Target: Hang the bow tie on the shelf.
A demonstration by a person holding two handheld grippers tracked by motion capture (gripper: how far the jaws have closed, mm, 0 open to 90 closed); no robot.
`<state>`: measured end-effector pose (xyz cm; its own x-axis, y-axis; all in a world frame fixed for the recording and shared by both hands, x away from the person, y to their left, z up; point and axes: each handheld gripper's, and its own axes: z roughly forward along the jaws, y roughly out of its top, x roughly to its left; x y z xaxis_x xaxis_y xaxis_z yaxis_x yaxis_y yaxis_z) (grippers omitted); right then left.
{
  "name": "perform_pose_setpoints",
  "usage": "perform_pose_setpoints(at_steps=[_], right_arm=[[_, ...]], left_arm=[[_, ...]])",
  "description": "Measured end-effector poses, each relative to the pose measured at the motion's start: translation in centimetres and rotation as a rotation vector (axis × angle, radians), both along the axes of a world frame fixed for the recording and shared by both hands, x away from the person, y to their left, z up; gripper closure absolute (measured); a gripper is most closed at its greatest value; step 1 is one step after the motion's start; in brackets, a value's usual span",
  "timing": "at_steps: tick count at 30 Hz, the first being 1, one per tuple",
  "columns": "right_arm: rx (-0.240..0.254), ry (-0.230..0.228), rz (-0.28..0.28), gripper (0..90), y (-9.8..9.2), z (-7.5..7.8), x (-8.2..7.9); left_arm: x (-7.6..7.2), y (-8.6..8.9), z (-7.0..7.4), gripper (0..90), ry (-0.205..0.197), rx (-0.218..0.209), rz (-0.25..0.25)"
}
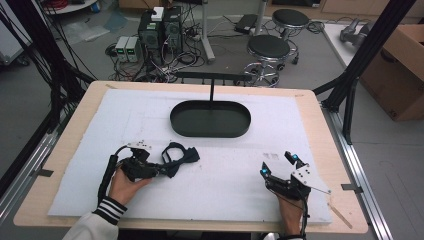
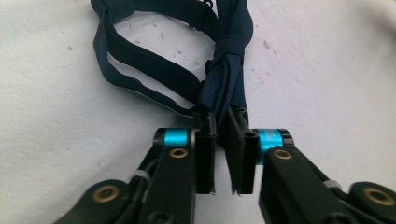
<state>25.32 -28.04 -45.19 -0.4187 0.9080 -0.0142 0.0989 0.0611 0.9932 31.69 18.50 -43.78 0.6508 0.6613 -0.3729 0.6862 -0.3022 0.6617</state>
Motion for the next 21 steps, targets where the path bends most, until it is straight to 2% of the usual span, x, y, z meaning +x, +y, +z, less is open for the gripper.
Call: perform_pose_setpoints(at_steps=[11, 16, 21], right_arm=[[-0.001, -0.001, 0.0, 11.2, 0.0, 0.0, 0.0], [0.0, -0.001, -0.001, 11.2, 0.0, 0.0, 0.0], [-0.001, -0.001, -0.001, 11.2, 0.0, 0.0, 0.0]], left_arm=[[-0.1, 0.1, 0.2, 87.8, 0.002, -0.009, -0.009], [-0.3, 0.3, 0.5, 87.9, -0.033, -0.012, -0.01], [-0.5, 0.6, 1.1, 88.0, -0.069, -0.047, -0.02]])
